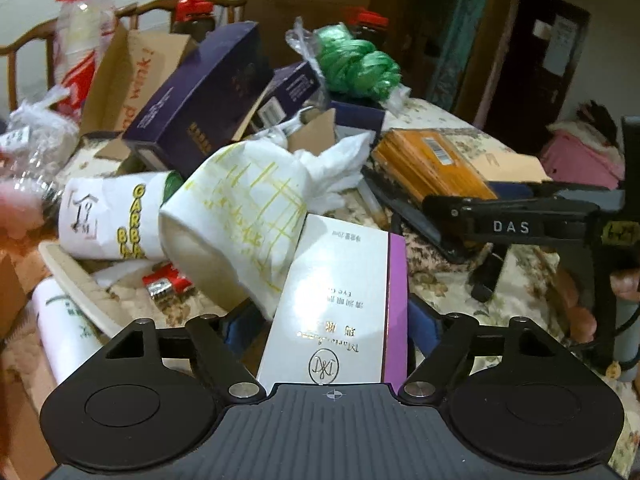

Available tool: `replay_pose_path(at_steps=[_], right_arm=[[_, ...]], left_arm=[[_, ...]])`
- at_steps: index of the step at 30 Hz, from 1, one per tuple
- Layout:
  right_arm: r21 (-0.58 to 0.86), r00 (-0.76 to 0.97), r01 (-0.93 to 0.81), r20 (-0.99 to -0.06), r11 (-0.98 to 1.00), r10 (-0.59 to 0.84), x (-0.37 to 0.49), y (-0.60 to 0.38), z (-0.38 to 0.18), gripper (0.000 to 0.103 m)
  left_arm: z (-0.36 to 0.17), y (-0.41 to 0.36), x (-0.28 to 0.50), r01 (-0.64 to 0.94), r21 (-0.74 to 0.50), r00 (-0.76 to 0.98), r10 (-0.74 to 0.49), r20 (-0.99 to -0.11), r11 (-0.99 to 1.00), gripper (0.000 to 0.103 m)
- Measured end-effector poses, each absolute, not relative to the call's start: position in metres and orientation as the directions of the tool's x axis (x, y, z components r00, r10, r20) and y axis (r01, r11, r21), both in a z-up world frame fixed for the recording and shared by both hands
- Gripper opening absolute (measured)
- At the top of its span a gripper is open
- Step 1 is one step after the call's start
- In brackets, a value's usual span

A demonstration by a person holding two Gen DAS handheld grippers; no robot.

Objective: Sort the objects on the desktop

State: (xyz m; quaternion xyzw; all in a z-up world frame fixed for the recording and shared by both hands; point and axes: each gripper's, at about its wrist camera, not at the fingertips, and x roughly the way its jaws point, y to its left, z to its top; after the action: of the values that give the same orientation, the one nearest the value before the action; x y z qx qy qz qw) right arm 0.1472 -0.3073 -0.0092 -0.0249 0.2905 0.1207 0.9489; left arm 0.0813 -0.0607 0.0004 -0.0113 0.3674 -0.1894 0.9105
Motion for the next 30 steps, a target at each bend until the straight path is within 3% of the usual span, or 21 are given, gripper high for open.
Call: replay_pose_path(at_steps=[1,5,9,17,24,30], right_arm=[[0.023,0.804,-0.24,-0.556,0.97,0.212,0.147,-0.308,-0.009,0.084],[0.021,0.809,-0.231,-0.551,0.973,0.204,0.146,-0.307,-0.009,0.083],[0.004,0.818,-0.224,-0.543,0.975,0.19,0.143,-0.304,-0.009,0.083],[-0.04,0.857,-0.172,-0.498,0.984,0.129,0.132,-0.3,-0.007,0.082],[-0.017,0.889,-0.071,-0.454,0.997,0.055,0.105,-0.307,-0.004,0.082],[0.054,0.9,-0.068,-0.427,0.996,0.085,0.055,-0.305,-0.001,0.082]], left_arm=[[0.002,-0.06,0.079,0.318,-0.161,0.671,-0.342,-0.658,0.934,0.072],[0.005,-0.059,0.069,0.253,-0.121,0.718,-0.27,-0.641,0.96,0.069],[0.014,-0.061,0.055,0.202,-0.037,0.782,-0.184,-0.596,0.979,0.068],[0.03,-0.052,0.037,0.123,0.007,0.856,-0.103,-0.507,0.992,0.069],[0.041,-0.047,0.025,0.083,0.054,0.905,-0.052,-0.423,0.995,0.069],[0.047,-0.045,0.013,0.116,0.02,0.909,-0.098,-0.404,0.993,0.069]])
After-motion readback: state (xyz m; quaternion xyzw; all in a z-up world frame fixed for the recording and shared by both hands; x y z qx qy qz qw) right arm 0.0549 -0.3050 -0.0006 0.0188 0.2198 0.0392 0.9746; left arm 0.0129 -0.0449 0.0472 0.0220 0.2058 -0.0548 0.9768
